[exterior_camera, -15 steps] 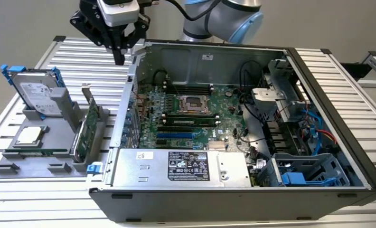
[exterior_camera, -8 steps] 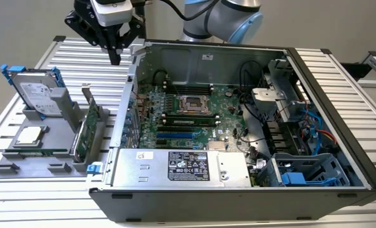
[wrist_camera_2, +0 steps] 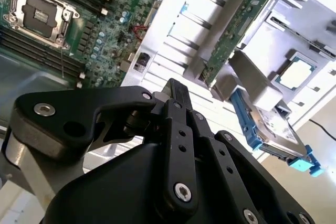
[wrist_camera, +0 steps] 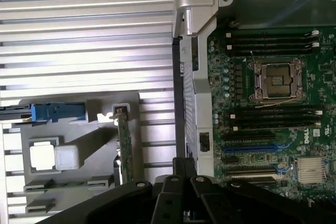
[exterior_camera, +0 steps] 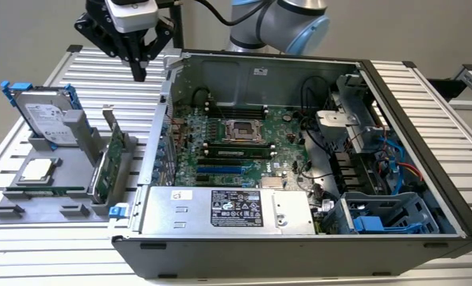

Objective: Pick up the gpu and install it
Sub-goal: 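Reach for the gpu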

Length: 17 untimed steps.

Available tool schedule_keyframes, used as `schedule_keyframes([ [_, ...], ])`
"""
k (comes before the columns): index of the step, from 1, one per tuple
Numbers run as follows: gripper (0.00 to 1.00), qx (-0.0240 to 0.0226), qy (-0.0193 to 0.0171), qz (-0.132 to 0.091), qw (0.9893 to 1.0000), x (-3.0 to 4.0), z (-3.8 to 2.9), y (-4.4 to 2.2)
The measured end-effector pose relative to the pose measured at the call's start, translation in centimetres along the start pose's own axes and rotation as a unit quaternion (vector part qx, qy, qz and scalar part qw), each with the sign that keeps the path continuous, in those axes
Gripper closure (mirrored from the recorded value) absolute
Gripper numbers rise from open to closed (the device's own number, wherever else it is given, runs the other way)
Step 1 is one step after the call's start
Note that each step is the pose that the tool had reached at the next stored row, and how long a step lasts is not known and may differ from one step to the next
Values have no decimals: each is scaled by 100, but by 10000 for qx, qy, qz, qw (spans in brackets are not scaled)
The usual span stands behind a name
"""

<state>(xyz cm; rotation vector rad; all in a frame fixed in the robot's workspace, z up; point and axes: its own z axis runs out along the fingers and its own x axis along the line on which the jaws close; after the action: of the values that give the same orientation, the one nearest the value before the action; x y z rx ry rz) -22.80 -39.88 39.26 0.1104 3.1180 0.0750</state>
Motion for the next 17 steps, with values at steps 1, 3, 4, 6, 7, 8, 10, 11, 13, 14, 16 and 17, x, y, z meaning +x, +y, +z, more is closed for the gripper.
schedule_keyframes([
  [1, 100, 0, 0, 0, 10000, 10, 0, -1],
  [3, 100, 0, 0, 0, 10000, 32, -1, -2],
  [4, 100, 0, 0, 0, 10000, 45, -1, -3],
  [6, 100, 0, 0, 0, 10000, 68, -2, -5],
  [7, 100, 0, 0, 0, 10000, 79, -2, -5],
  [8, 100, 0, 0, 0, 10000, 92, -2, -6],
  [10, 100, 0, 0, 0, 10000, 115, -3, -8],
  [11, 100, 0, 0, 0, 10000, 127, -3, -9],
  [13, 100, 0, 0, 0, 10000, 151, -4, -10],
  [14, 100, 0, 0, 0, 10000, 163, -4, -11],
  [16, 100, 0, 0, 0, 10000, 186, -4, -13],
  [17, 100, 0, 0, 0, 10000, 197, -4, -14],
])
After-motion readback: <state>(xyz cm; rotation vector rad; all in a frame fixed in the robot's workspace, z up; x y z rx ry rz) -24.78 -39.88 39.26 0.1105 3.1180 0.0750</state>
